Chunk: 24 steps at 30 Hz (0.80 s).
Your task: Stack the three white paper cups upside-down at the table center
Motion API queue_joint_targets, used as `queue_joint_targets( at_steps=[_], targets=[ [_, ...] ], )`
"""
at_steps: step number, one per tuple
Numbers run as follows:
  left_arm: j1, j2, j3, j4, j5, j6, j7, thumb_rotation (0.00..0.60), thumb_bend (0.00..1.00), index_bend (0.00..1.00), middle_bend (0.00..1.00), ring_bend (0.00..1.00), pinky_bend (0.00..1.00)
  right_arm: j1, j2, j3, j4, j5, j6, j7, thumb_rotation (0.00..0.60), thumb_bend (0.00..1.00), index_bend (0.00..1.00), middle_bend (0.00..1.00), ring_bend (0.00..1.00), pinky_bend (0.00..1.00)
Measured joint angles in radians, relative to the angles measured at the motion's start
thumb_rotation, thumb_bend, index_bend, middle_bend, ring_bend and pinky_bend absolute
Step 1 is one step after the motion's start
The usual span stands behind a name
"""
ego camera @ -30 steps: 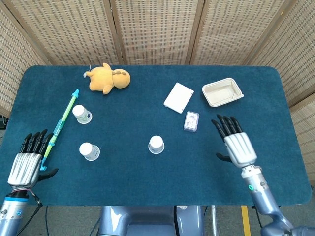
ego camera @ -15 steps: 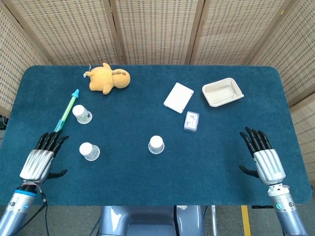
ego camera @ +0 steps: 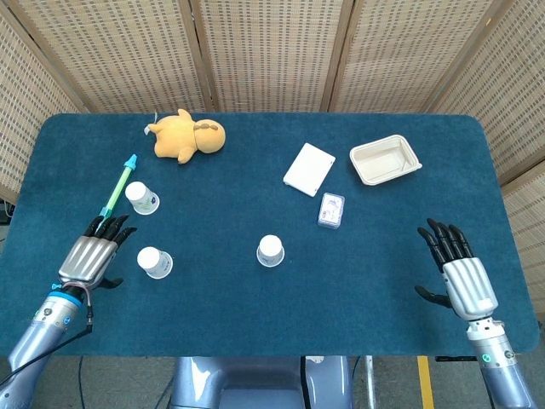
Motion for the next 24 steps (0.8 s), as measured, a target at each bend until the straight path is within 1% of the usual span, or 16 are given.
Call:
queue_joint_targets(
  at_steps=[7,11,19,22,24],
  targets=[
    [-0.057,-0.044,0.006,0.029,-0.090,-0.027,0.064,0.600,0.20,0.13,0.00,0.00,0.00,-0.013,0.009,0.013,-0.004,-0.012,0.001,0.017,0.600,0.07,0.00,0.00,0.00,0.03],
    [-0.085,-0.074,0.010,0.042,-0.132,-0.034,0.087,0.600,0.20,0.16,0.00,0.00,0.00,-0.021,0.014,0.023,-0.007,-0.016,0.004,0.033,0.600,0.07,0.00,0.00,0.00,0.03],
    [-0.147,-0.174,0.028,0.107,-0.213,-0.039,0.132,0.600,0.21,0.21,0.00,0.00,0.00,-0.035,0.025,0.041,-0.004,-0.023,0.004,0.070,0.600,0.07,0.00,0.00,0.00,0.03],
    [-0.160,-0.190,0.039,0.117,-0.230,-0.034,0.140,0.600,0.22,0.25,0.00,0.00,0.00,-0.039,0.028,0.048,-0.002,-0.024,0.002,0.078,0.600,0.07,0.00,0.00,0.00,0.03],
    [-0.166,-0.197,0.047,0.120,-0.236,-0.029,0.143,0.600,0.26,0.27,0.00,0.00,0.00,-0.042,0.029,0.050,-0.002,-0.029,0.002,0.082,0.600,0.07,0.00,0.00,0.00,0.03]
  ],
)
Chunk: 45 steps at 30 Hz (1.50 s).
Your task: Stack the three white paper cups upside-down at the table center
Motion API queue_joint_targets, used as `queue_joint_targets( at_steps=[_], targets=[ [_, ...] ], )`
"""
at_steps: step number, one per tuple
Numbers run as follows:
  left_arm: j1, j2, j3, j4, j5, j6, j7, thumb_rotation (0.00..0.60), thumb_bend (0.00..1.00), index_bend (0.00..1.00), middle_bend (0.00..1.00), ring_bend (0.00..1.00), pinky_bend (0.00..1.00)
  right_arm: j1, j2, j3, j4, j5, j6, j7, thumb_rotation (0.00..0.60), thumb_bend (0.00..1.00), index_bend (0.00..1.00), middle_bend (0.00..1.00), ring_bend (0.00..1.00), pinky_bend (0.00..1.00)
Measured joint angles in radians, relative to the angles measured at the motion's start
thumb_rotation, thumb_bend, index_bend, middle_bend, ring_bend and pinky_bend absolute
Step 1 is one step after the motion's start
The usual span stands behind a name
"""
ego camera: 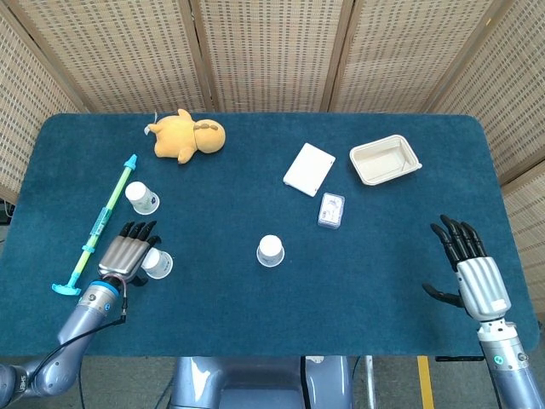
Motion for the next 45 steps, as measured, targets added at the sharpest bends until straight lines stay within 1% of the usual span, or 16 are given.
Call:
queue_joint_targets(
  at_steps=[2,5,9,16,22,26,32,35,37,41,45],
  targets=[
    [-0.003,-0.002,0.005,0.001,-0.002,0.006,0.002,0.600,0.29,0.28,0.00,0.00,0.00,-0.002,0.000,0.002,0.001,-0.004,-0.001,0.002,0.600,0.07,0.00,0.00,0.00,0.03],
    [-0.006,-0.001,0.014,0.000,-0.004,0.016,0.001,0.600,0.31,0.29,0.00,0.00,0.00,-0.004,-0.001,0.006,0.002,-0.007,-0.006,0.002,0.600,0.07,0.00,0.00,0.00,0.03],
    [-0.009,0.002,0.024,-0.002,-0.005,0.023,-0.007,0.600,0.39,0.32,0.00,0.00,0.00,-0.006,-0.002,0.011,0.002,-0.008,-0.010,0.002,0.600,0.07,0.00,0.00,0.00,0.03],
    [-0.011,0.005,0.034,-0.001,0.001,0.030,-0.022,0.600,0.39,0.35,0.00,0.00,0.00,-0.011,-0.003,0.018,0.003,-0.010,-0.013,0.000,0.600,0.07,0.00,0.00,0.00,0.03],
    [-0.011,0.010,0.036,-0.009,0.018,0.040,-0.043,0.600,0.39,0.34,0.00,0.00,0.00,-0.014,-0.003,0.022,0.001,-0.014,-0.017,-0.002,0.600,0.07,0.00,0.00,0.00,0.03],
    [-0.013,0.025,0.027,-0.035,0.037,0.049,-0.062,0.600,0.39,0.33,0.00,0.00,0.00,-0.016,-0.003,0.025,0.000,-0.015,-0.017,-0.002,0.600,0.07,0.00,0.00,0.00,0.03],
    [-0.047,0.070,-0.019,-0.118,0.038,0.056,-0.062,0.600,0.39,0.32,0.00,0.00,0.00,-0.019,-0.002,0.031,0.001,-0.011,-0.023,0.001,0.600,0.07,0.00,0.00,0.00,0.03],
    [-0.087,0.090,-0.063,-0.179,0.027,0.059,-0.043,0.600,0.39,0.31,0.00,0.00,0.00,-0.019,-0.005,0.038,0.007,0.003,-0.031,-0.008,0.600,0.07,0.00,0.00,0.00,0.03],
    [-0.122,0.097,-0.092,-0.211,-0.003,0.063,-0.017,0.600,0.39,0.31,0.00,0.00,0.00,-0.019,-0.005,0.041,0.008,0.005,-0.034,-0.007,0.600,0.07,0.00,0.00,0.00,0.03],
    [-0.201,0.086,-0.145,-0.244,-0.080,0.078,0.039,0.600,0.39,0.31,0.00,0.00,0.00,-0.019,-0.004,0.045,0.012,0.007,-0.036,0.010,0.600,0.07,0.00,0.00,0.00,0.03],
    [-0.270,0.038,-0.183,-0.246,-0.140,0.097,0.080,0.600,0.38,0.31,0.00,0.00,0.00,-0.020,-0.001,0.049,0.020,0.011,-0.041,0.030,0.600,0.07,0.00,0.00,0.00,0.03]
  ],
)
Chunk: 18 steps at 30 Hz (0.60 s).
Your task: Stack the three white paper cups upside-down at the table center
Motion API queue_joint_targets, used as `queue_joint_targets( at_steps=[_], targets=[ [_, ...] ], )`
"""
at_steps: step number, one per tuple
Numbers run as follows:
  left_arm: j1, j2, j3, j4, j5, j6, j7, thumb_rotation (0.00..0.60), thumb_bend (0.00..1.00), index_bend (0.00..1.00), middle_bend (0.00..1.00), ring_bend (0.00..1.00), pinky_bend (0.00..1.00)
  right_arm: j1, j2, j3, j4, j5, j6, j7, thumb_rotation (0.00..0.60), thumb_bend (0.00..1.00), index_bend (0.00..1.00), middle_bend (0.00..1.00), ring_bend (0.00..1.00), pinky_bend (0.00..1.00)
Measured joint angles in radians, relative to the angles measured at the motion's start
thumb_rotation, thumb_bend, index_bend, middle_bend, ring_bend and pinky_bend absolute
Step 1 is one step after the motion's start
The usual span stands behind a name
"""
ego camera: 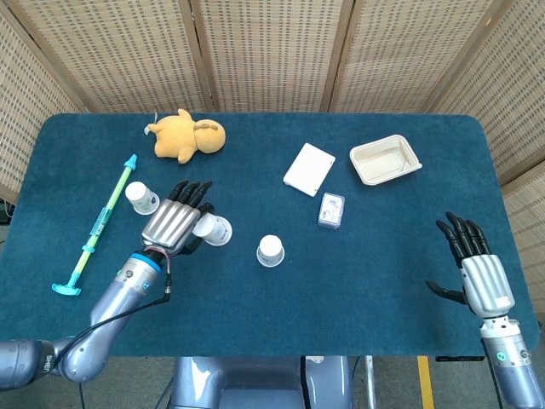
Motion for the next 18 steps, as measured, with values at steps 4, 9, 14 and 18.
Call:
queue_joint_targets(
  at_steps=[4,9,14,18],
  targets=[
    [-0.066,-0.058,-0.020,0.017,-0.055,0.003,0.036,0.600,0.38,0.31,0.00,0.00,0.00,0.000,0.000,0.007,0.014,0.011,-0.007,0.021,0.600,0.07,0.00,0.00,0.00,0.03],
    [-0.162,-0.145,-0.029,0.051,-0.147,0.017,0.096,0.600,0.38,0.31,0.00,0.00,0.00,0.002,0.001,0.015,0.030,0.020,-0.015,0.055,0.600,0.07,0.00,0.00,0.00,0.03],
    [-0.213,-0.194,-0.029,0.086,-0.194,0.033,0.125,0.600,0.38,0.31,0.00,0.00,0.00,0.002,0.002,0.020,0.037,0.024,-0.020,0.074,0.600,0.07,0.00,0.00,0.00,0.03],
    [-0.237,-0.213,-0.026,0.103,-0.216,0.039,0.134,0.600,0.38,0.31,0.00,0.00,0.00,0.002,0.003,0.021,0.041,0.024,-0.022,0.085,0.600,0.07,0.00,0.00,0.00,0.03]
  ],
)
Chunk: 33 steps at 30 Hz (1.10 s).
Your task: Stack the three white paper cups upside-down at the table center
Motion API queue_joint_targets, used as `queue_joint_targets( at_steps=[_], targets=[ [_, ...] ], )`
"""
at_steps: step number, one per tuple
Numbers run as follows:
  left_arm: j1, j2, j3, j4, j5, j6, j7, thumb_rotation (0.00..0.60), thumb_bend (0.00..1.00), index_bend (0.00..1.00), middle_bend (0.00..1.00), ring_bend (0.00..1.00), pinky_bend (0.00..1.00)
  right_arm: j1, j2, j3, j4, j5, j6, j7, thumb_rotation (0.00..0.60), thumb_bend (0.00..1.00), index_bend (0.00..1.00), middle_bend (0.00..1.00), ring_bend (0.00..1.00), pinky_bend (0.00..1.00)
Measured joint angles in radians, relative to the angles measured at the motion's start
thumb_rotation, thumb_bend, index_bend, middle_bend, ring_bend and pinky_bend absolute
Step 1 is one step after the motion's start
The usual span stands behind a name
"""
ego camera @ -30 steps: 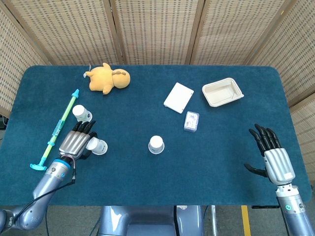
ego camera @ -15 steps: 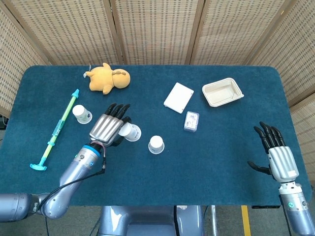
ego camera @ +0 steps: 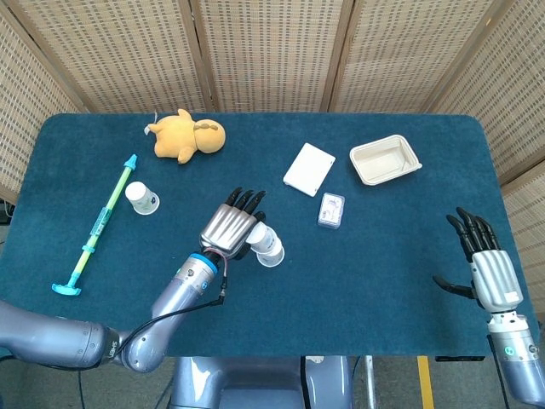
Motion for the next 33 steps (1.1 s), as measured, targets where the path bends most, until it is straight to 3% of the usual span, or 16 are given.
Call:
queue_joint_targets(
  at_steps=[13,20,24,33],
  targets=[
    [-0.061,-0.055,0.020,0.058,-0.053,-0.003,0.010,0.600,0.38,0.30,0.00,0.00,0.00,-0.001,0.002,0.007,0.009,0.005,-0.005,0.025,0.600,0.07,0.00,0.00,0.00,0.03],
    [-0.081,-0.080,0.027,0.082,-0.062,-0.004,0.006,0.600,0.35,0.19,0.00,0.00,0.00,-0.003,0.006,0.008,0.009,0.002,-0.001,0.038,0.600,0.07,0.00,0.00,0.00,0.03],
    [-0.094,-0.098,0.038,0.103,-0.068,-0.009,0.003,0.600,0.25,0.07,0.00,0.00,0.00,-0.006,0.008,0.009,0.008,-0.002,0.004,0.044,0.600,0.07,0.00,0.00,0.00,0.03],
    [-0.076,-0.064,0.049,0.064,-0.022,0.025,-0.021,0.600,0.22,0.05,0.00,0.00,0.00,-0.007,0.009,0.009,0.014,0.001,-0.002,0.051,0.600,0.07,0.00,0.00,0.00,0.03]
  ],
)
